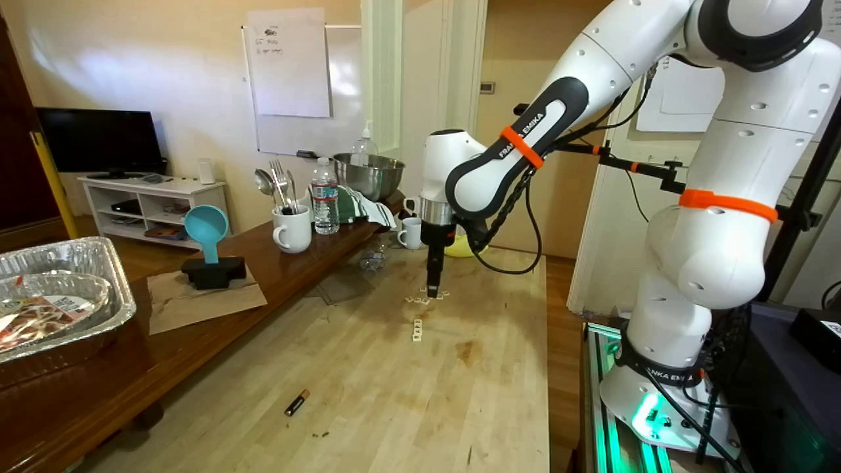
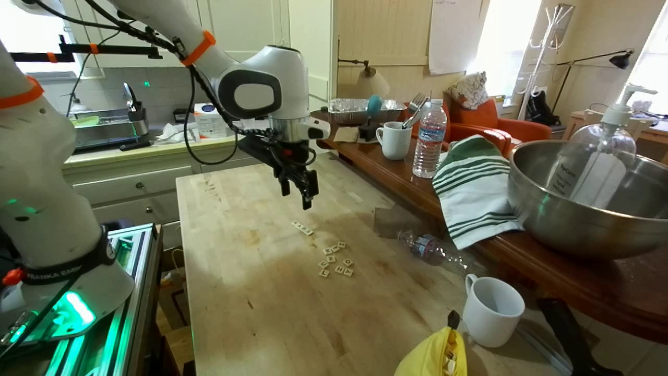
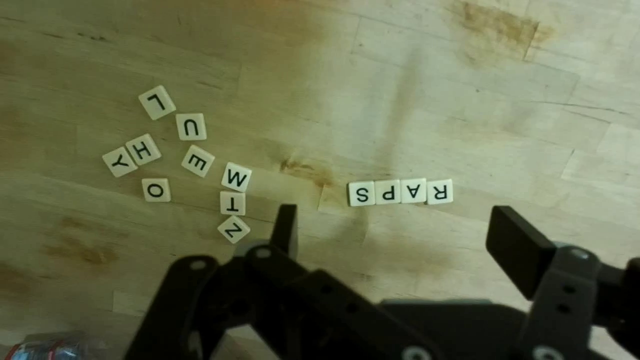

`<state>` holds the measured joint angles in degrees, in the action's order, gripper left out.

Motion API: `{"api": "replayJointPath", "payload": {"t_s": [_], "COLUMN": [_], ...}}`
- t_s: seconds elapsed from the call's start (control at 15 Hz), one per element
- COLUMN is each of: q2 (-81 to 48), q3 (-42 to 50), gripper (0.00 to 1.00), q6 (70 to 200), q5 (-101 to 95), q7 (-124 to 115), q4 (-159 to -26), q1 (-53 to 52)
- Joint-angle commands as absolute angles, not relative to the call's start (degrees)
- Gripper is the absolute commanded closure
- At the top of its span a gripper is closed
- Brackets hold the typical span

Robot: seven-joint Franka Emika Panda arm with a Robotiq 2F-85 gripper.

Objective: Push the last word tile in the sequence to the right

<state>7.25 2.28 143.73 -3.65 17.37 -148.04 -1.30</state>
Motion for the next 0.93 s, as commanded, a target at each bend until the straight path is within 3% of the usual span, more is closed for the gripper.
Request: {"api": "replayJointPath", "payload": {"t_s": [0.0,0.53,0.6,0.87], "q2": [4.11,-2.28,-3.04,-5.39], "q3": [2.4,2.18,2.07,1.01], "gripper": [0.34,0.95,1.0,1.0], "q6": [151.16,161.26,162.28,164.54], "q5": [-3.61,-4.11,-3.87,-1.14], "q7": [18.32,18.67,19.05,21.58], "q4": [-149.89,-150.22,-150.14,-150.09], "q1": [-0.78,0.26,0.38,0.88]}}
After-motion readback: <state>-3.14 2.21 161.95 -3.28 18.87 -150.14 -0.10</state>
